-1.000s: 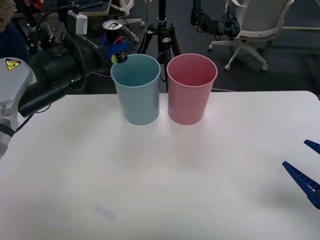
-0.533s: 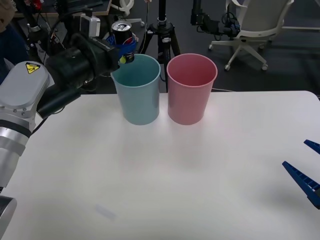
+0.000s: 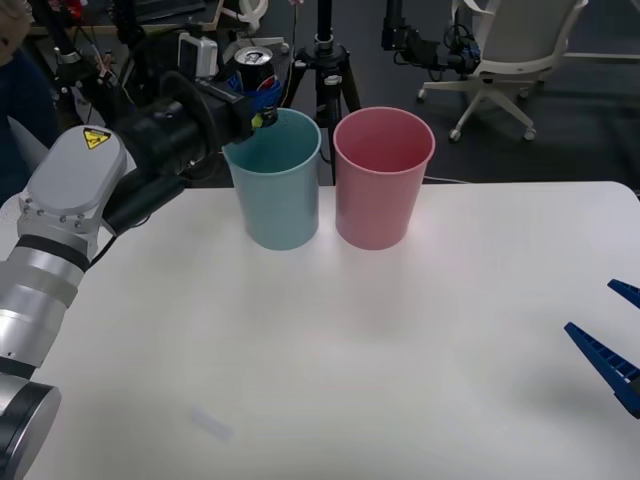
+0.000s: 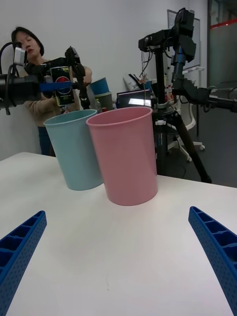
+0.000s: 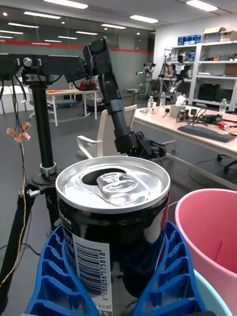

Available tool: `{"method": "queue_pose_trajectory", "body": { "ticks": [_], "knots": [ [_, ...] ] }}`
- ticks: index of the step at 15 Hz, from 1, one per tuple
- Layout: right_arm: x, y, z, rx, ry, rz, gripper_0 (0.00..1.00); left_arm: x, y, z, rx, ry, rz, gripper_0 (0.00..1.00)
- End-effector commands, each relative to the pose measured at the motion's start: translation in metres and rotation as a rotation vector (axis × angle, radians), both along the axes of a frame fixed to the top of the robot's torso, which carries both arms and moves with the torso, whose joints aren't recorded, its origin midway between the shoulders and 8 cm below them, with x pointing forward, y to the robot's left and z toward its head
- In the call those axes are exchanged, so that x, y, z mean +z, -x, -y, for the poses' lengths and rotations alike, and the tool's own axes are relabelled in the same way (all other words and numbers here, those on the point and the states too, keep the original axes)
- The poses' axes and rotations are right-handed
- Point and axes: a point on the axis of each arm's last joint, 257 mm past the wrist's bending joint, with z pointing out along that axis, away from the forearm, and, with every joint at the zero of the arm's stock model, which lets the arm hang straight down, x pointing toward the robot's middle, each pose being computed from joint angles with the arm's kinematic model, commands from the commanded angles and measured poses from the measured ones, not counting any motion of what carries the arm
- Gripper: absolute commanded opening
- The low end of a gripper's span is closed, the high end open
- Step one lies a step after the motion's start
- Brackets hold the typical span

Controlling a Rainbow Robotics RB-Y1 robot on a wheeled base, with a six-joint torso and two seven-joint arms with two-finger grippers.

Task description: Grasp the object on the table and drop it into the matching bin: aluminum can to the light blue bin, PET bottle to the pink bin.

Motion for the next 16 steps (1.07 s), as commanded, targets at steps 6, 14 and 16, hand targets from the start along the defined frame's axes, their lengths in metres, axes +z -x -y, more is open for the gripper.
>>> {"method": "queue_pose_trajectory", "body": {
  "ticks": [6, 14, 16],
  "knots": [
    [0.0, 0.0, 0.0, 0.0, 0.0, 0.0, 1.0, 0.001, -0.001, 0.0, 0.01, 0.016, 0.001, 1.0],
    [0.0, 0.0, 0.0, 0.0, 0.0, 0.0, 1.0, 0.002, -0.002, -0.003, 0.018, 0.018, 0.006, 1.0],
    [0.0, 0.0, 0.0, 0.0, 0.0, 0.0, 1.0, 0.004, -0.002, -0.013, 0.02, 0.01, 0.011, 1.0]
  ]
}}
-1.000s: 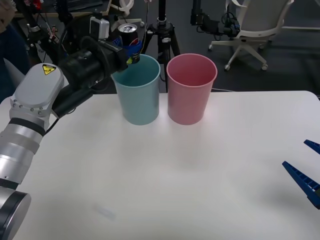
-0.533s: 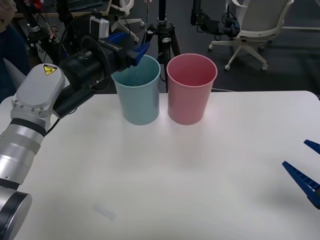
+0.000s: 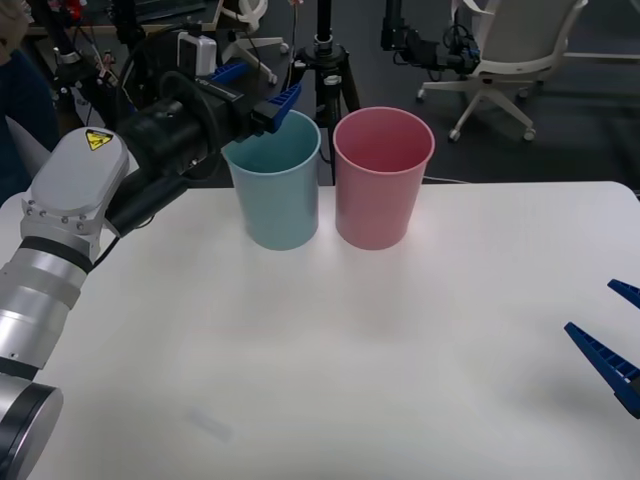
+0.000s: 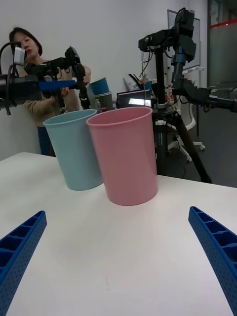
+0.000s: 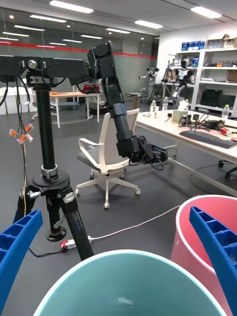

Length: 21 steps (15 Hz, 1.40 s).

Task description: Grasp the object on the table and drop it into the matching bin: aluminum can to the light blue bin, PET bottle to the pink bin.

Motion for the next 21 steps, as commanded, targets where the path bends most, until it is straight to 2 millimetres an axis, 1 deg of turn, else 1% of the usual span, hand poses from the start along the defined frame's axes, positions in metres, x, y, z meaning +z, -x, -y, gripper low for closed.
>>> {"method": "queue_pose_trajectory", "body": {
  "ticks": [1, 3, 4, 6, 7, 9, 11, 13, 15, 16, 21],
  "knots": [
    [0.0, 0.0, 0.0, 0.0, 0.0, 0.0, 1.0, 0.002, 0.003, -0.018, -0.004, -0.011, 0.002, 1.0],
    [0.0, 0.0, 0.0, 0.0, 0.0, 0.0, 1.0, 0.005, 0.014, -0.033, -0.012, -0.02, 0.019, 1.0],
    [0.0, 0.0, 0.0, 0.0, 0.0, 0.0, 1.0, 0.007, 0.026, -0.043, -0.021, -0.015, 0.026, 1.0],
    [0.0, 0.0, 0.0, 0.0, 0.0, 0.0, 1.0, 0.007, 0.045, -0.057, -0.035, 0.003, 0.03, 1.0],
    [0.0, 0.0, 0.0, 0.0, 0.0, 0.0, 1.0, 0.007, 0.058, -0.065, -0.044, 0.004, 0.032, 1.0],
    [0.0, 0.0, 0.0, 0.0, 0.0, 0.0, 1.0, 0.005, 0.078, -0.073, -0.065, 0.009, 0.036, 1.0],
    [0.0, 0.0, 0.0, 0.0, 0.0, 0.0, 1.0, 0.001, 0.094, -0.081, -0.088, -0.006, 0.055, 1.0],
    [0.0, 0.0, 0.0, 0.0, 0.0, 0.0, 1.0, -0.009, 0.108, -0.093, -0.115, -0.031, 0.057, 1.0],
    [0.0, 0.0, 0.0, 0.0, 0.0, 0.0, 1.0, -0.023, 0.124, -0.115, -0.125, -0.026, 0.034, 1.0],
    [0.0, 0.0, 0.0, 0.0, 0.0, 0.0, 1.0, -0.031, 0.133, -0.122, -0.129, -0.021, 0.021, 1.0],
    [0.0, 0.0, 0.0, 0.0, 0.0, 0.0, 1.0, -0.068, 0.169, -0.151, -0.108, 0.034, -0.015, 1.0]
  ]
}}
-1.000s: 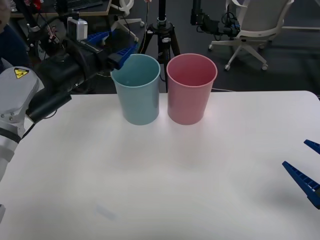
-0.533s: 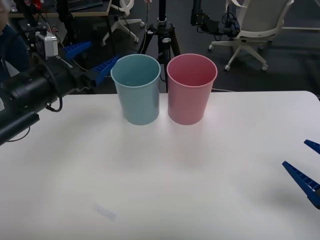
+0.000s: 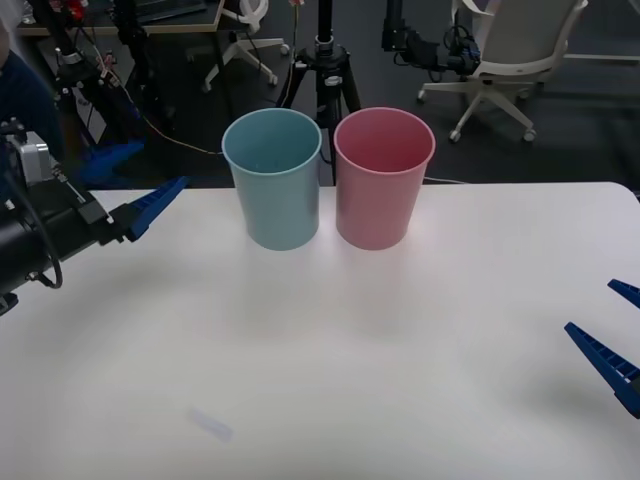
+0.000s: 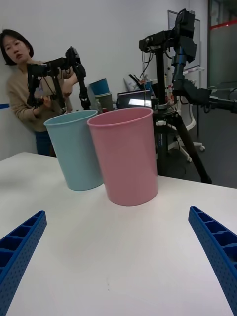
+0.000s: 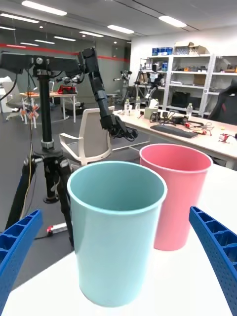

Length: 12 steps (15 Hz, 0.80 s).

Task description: Grasp the object on the table and drop it into the matching bin: aluminum can to the light blue bin, PET bottle to the pink bin.

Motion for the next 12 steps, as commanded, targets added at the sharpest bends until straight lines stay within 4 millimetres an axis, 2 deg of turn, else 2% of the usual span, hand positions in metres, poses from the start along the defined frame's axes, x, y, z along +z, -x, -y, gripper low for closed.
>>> {"method": "queue_pose_trajectory", "body": {
  "ticks": [1, 6, 8, 12],
  "knots": [
    [0.0, 0.0, 0.0, 0.0, 0.0, 0.0, 1.0, -0.021, 0.018, -0.015, 0.036, 0.016, -0.008, 1.0],
    [0.0, 0.0, 0.0, 0.0, 0.0, 0.0, 1.0, -0.07, 0.065, -0.065, 0.185, -0.007, -0.082, 1.0],
    [0.0, 0.0, 0.0, 0.0, 0.0, 0.0, 1.0, -0.085, 0.082, -0.079, 0.213, -0.01, -0.113, 1.0],
    [0.0, 0.0, 0.0, 0.0, 0.0, 0.0, 1.0, -0.104, 0.11, -0.09, 0.226, -0.024, -0.152, 1.0]
  ]
}}
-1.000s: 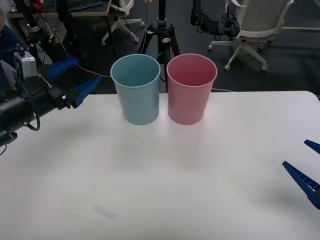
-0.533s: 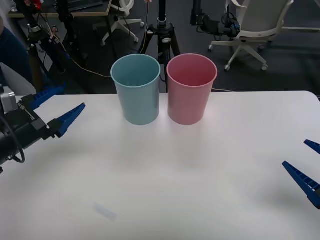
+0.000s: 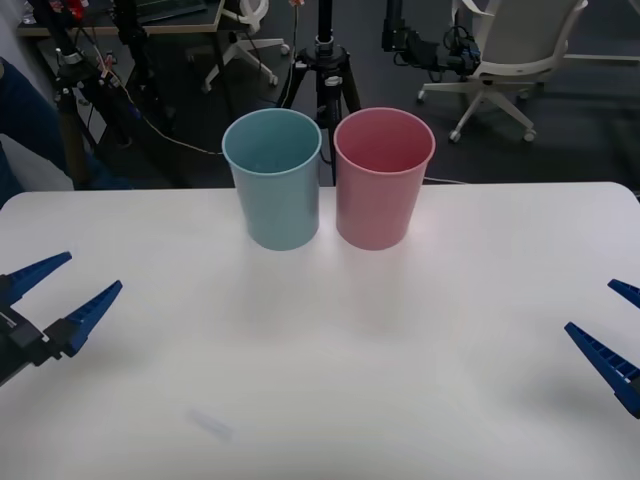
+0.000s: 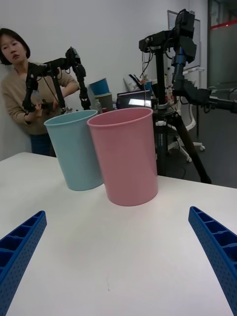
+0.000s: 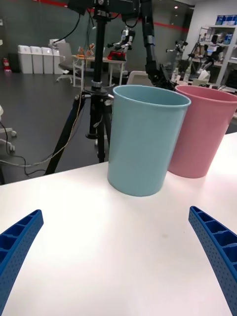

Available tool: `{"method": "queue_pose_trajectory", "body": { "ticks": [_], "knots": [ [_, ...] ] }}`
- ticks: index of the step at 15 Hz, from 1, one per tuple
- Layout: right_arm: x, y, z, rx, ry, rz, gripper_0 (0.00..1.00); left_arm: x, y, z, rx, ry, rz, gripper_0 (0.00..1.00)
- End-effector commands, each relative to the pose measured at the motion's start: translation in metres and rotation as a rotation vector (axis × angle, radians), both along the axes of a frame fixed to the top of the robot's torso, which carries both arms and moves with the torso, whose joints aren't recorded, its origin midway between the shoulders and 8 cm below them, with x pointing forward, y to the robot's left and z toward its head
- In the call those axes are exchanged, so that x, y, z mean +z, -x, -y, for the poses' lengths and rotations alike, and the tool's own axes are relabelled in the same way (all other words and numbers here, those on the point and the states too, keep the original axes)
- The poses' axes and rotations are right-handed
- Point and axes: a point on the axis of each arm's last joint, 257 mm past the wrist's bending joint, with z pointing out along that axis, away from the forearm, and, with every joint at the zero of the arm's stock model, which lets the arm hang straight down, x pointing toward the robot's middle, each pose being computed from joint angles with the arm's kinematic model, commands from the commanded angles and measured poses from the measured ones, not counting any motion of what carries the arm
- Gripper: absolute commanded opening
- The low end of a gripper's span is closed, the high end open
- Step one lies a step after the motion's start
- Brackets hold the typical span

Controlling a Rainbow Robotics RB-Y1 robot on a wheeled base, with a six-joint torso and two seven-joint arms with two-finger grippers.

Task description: Grasp the object on the table and drop it into the matching bin: aluminum can to the light blue bin, PET bottle to the pink bin.

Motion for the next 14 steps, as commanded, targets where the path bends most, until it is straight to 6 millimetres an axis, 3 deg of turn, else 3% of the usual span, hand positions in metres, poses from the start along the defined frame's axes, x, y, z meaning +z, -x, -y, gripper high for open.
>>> {"method": "queue_pose_trajectory", "body": {
  "ticks": [1, 11, 14],
  "knots": [
    [0.0, 0.0, 0.0, 0.0, 0.0, 0.0, 1.0, -0.01, 0.017, -0.001, -0.007, -0.011, -0.021, 1.0],
    [0.0, 0.0, 0.0, 0.0, 0.0, 0.0, 1.0, -0.029, 0.049, -0.001, -0.04, -0.044, -0.048, 1.0],
    [0.0, 0.0, 0.0, 0.0, 0.0, 0.0, 1.0, -0.029, 0.049, -0.001, -0.04, -0.044, -0.048, 1.0]
  ]
}}
